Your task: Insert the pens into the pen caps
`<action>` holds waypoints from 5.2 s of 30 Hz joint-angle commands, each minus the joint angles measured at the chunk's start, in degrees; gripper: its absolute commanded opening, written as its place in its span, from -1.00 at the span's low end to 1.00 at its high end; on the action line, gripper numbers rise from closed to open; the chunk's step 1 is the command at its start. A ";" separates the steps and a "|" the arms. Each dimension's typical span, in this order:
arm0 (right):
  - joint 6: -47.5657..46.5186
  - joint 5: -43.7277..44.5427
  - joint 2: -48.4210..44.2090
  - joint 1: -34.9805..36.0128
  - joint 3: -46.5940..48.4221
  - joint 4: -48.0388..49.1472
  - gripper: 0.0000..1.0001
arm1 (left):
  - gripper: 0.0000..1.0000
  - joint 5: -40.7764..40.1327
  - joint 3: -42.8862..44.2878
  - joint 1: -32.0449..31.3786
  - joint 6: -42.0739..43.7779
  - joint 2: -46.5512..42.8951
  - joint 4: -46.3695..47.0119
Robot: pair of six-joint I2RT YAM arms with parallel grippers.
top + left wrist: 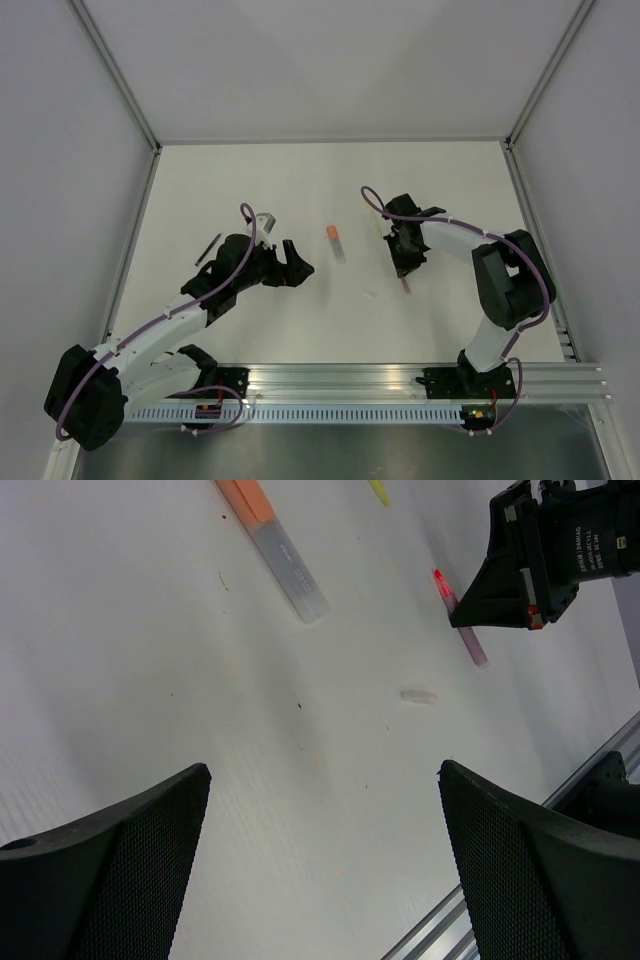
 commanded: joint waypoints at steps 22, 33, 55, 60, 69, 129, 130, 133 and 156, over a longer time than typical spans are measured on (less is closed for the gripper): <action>15.70 -7.80 -31.82 20.01 -15.31 29.55 -0.99 | 0.83 15.62 7.73 0.14 -6.17 4.69 8.66; 20.01 -7.54 -35.69 27.93 -17.51 40.64 -1.00 | 0.44 17.73 7.91 0.14 -11.45 7.32 13.59; 17.91 -11.67 -35.69 29.60 -18.30 39.85 -0.19 | -0.95 23.35 6.67 0.14 -16.46 9.34 17.64; 17.46 -11.76 -34.99 29.51 -19.71 39.93 -0.22 | -0.95 23.35 8.17 0.14 -15.93 9.17 16.05; 17.64 -13.86 -33.67 29.60 -22.16 42.83 -0.50 | -0.95 23.00 8.17 0.14 -15.67 9.08 15.43; 12.45 -8.95 -51.95 13.43 -19.45 24.12 -1.00 | 0.25 -14.70 43.85 30.46 -71.48 48.28 -51.80; 12.45 -8.86 -52.04 13.34 -19.44 24.03 -1.00 | 0.24 -15.14 43.68 30.46 -71.65 48.54 -51.72; 12.28 -8.86 -52.21 13.34 -19.45 24.03 -1.00 | 0.23 -15.41 43.41 30.55 -71.57 49.60 -50.58; 12.19 -9.91 -52.65 13.43 -19.53 24.29 -1.00 | -0.57 -17.69 41.05 30.46 -70.69 52.24 -49.27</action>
